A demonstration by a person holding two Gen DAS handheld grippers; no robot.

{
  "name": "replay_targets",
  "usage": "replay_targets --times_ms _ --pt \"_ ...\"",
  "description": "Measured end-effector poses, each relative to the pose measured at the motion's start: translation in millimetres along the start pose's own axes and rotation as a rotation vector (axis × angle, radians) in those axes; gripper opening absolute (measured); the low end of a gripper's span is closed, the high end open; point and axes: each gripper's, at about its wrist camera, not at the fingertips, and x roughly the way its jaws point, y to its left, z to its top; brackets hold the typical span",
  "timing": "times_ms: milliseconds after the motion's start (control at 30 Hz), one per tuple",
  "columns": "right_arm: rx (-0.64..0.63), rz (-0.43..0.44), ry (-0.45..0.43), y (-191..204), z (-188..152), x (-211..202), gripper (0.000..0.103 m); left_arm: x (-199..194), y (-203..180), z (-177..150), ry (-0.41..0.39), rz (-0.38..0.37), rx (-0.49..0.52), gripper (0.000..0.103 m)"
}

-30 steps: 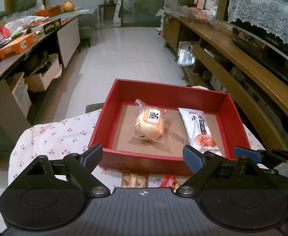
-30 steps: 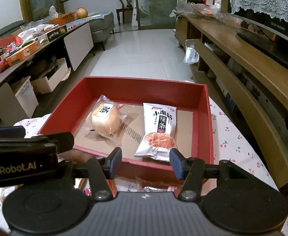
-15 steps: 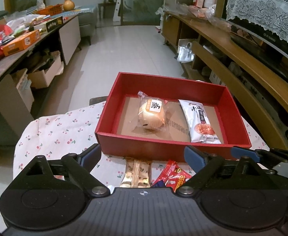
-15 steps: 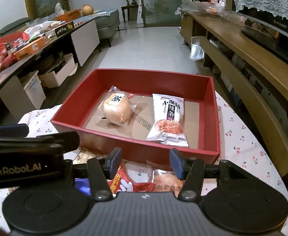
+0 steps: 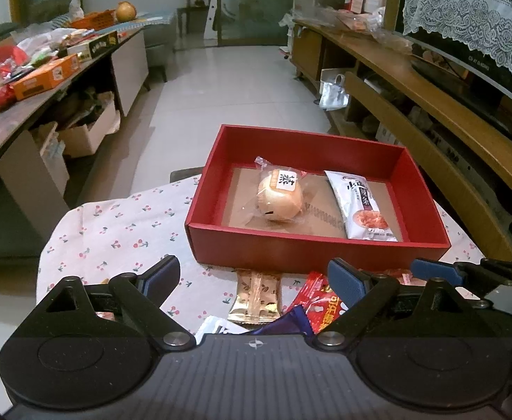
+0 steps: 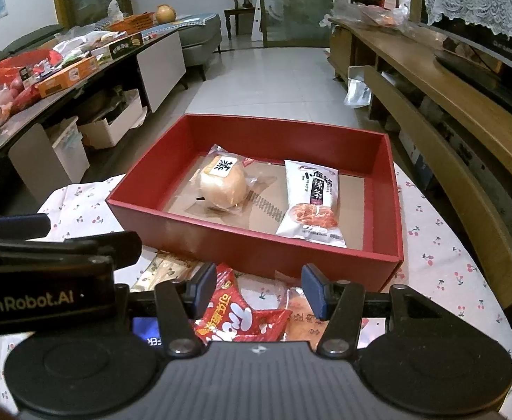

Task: Organize snacks
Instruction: 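Withdraw both tools back from the red box toward the remaining snacks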

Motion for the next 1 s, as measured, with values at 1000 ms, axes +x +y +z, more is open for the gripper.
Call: replay_targets --times_ms 1000 --pt "-0.056 -0.042 -0.007 12 -6 -5 0.057 -5 6 -8 -0.008 0.003 -0.003 0.096"
